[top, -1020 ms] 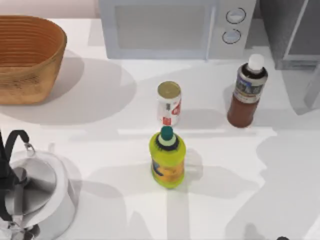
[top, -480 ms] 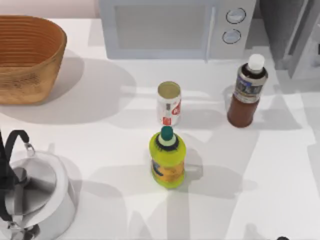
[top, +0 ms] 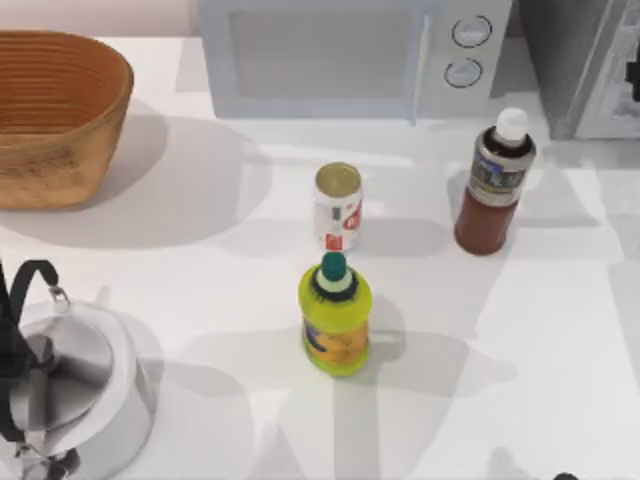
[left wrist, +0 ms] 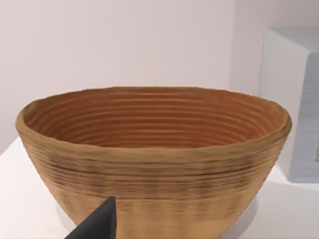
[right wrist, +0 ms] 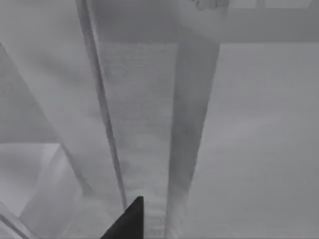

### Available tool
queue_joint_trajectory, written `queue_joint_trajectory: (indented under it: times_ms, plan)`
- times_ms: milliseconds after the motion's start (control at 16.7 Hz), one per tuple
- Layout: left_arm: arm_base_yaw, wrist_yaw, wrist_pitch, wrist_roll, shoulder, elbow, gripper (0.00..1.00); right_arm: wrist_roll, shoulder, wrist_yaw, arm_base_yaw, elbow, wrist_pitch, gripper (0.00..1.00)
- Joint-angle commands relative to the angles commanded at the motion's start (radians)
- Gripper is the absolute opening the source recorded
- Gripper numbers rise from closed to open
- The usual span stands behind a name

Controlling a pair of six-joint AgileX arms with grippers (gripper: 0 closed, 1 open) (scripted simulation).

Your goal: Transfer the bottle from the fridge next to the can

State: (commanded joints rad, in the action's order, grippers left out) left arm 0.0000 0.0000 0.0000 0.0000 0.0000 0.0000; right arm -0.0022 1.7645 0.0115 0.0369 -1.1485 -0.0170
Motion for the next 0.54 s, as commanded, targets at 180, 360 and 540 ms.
queue_joint_trajectory:
  times_ms: [180, 360, 540]
  plan:
    - [0.0, 0.0, 0.0, 0.0, 0.0, 0.0, 1.0, 0.0, 0.113, -0.001, -0.002, -0.148, 0.029, 1.0]
    - [0.0, 0.0, 0.0, 0.0, 0.0, 0.0, 1.0, 0.001, 0.195, -0.004, -0.001, -0.262, 0.051, 1.0]
    - [0.0, 0.0, 0.0, 0.0, 0.0, 0.0, 1.0, 0.001, 0.219, -0.005, -0.001, -0.294, 0.057, 1.0]
